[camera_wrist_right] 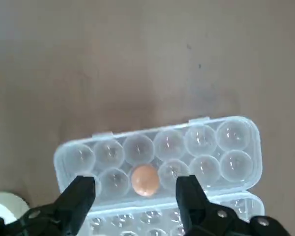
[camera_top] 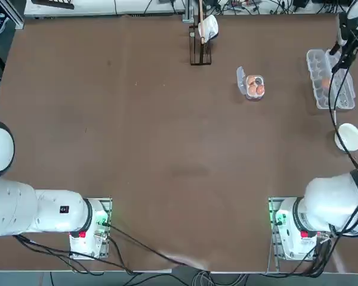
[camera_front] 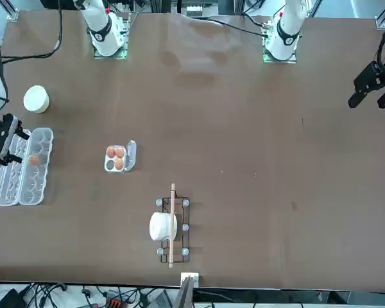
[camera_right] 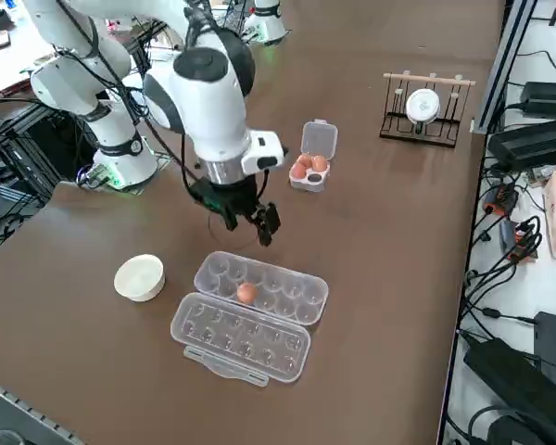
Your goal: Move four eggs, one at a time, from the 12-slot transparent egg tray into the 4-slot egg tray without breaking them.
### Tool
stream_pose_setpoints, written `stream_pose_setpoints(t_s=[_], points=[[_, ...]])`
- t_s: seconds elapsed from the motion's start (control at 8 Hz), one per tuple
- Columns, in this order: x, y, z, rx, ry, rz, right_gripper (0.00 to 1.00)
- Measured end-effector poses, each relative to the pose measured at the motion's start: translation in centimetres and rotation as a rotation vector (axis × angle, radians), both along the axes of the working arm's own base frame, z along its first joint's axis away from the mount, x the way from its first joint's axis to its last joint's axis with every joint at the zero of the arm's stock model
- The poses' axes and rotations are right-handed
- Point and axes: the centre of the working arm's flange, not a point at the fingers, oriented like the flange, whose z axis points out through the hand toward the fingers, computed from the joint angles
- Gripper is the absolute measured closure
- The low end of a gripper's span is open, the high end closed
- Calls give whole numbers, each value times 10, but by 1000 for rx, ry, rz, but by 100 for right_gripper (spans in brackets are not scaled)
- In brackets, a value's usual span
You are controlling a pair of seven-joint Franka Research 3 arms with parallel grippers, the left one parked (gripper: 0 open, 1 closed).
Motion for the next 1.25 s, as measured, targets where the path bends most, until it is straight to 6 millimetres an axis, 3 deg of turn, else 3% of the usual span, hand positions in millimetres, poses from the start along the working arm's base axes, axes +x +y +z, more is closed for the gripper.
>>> stream_pose_setpoints(t_s=[0.25, 0.38, 0.88, 1.25], points=[[8, -38, -36, 7, 16, 52, 0], [13, -46, -50, 8, 21, 65, 0], [22, -41, -79, 24, 30, 77, 4], [15, -40, -95, 39, 49, 71, 6]])
